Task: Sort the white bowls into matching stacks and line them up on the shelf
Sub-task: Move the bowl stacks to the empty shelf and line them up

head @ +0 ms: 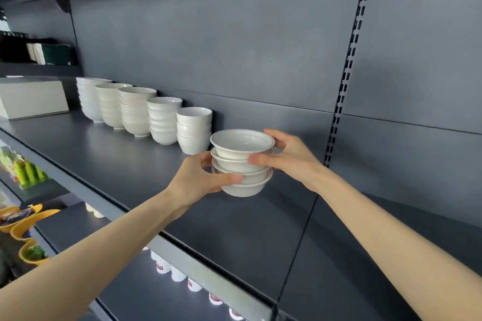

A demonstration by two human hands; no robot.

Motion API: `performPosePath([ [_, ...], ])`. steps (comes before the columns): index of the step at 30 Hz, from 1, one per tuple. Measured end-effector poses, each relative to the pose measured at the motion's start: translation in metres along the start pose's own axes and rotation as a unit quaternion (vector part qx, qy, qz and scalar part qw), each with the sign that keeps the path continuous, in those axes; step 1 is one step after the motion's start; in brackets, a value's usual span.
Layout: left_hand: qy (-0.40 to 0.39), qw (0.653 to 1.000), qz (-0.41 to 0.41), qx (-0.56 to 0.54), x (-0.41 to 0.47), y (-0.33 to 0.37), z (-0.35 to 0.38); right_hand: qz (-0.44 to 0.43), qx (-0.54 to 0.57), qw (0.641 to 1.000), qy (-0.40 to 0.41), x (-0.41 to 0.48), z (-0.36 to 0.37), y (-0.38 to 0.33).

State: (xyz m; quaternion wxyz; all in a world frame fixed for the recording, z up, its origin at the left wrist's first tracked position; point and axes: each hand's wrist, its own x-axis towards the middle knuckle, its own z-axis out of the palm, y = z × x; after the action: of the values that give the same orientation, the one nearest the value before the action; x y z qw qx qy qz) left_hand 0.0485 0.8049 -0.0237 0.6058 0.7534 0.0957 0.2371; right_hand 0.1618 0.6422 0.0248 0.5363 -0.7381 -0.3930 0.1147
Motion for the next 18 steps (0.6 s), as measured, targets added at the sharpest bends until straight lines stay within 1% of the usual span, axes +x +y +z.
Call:
performPosePath([
  [8,-0.101,0.995,-0.01,-0.003,0.069,-0.038,-0.091,0.061,0.015,0.993,0.1,0.056,0.08,-0.004],
  [10,-0.127,0.992,-0.009,-0.005,0.084,-0.045,-0.101,0.069,0.012,0.989,0.127,0.065,0.09,-0.002],
  [14,-0.175,0.984,-0.02,-0.01,0.113,-0.06,-0.108,0.083,0.001,0.985,0.154,0.086,0.1,0.007],
  [18,-0.198,0.98,-0.022,-0.008,0.144,-0.074,-0.108,0.094,-0.005,0.98,0.173,0.107,0.101,0.019],
])
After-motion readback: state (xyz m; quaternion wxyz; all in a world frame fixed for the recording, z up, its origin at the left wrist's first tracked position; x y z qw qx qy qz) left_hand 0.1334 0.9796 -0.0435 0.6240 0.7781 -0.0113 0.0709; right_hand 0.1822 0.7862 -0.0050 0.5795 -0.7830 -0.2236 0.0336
